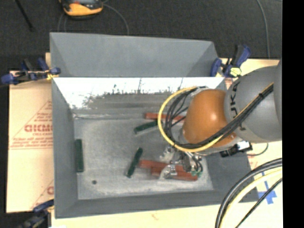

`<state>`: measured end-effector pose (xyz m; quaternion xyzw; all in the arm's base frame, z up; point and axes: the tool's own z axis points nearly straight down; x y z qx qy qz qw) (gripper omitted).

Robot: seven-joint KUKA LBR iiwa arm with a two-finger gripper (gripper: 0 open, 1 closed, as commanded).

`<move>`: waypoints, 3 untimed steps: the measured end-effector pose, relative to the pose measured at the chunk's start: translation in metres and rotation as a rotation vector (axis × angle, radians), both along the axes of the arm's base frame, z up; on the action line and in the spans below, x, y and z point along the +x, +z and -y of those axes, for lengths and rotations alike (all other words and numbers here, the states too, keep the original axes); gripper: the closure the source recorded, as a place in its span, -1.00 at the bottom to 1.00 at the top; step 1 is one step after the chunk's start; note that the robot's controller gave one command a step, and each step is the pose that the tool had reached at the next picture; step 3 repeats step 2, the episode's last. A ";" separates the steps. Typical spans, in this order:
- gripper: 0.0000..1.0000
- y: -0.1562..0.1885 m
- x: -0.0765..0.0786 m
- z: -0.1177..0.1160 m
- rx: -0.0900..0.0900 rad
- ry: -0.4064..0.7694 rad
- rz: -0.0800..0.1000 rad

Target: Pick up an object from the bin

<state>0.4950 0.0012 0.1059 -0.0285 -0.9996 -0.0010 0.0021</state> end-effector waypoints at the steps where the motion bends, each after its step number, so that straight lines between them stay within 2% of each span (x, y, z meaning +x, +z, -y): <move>1: 1.00 0.018 0.000 0.000 0.000 0.000 0.001; 2: 1.00 0.034 0.001 0.000 -0.001 0.001 0.003; 3: 1.00 0.034 0.001 0.000 -0.001 0.001 0.003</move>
Offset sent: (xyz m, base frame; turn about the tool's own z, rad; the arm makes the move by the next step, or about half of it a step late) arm 0.0002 -0.0001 0.0175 0.0000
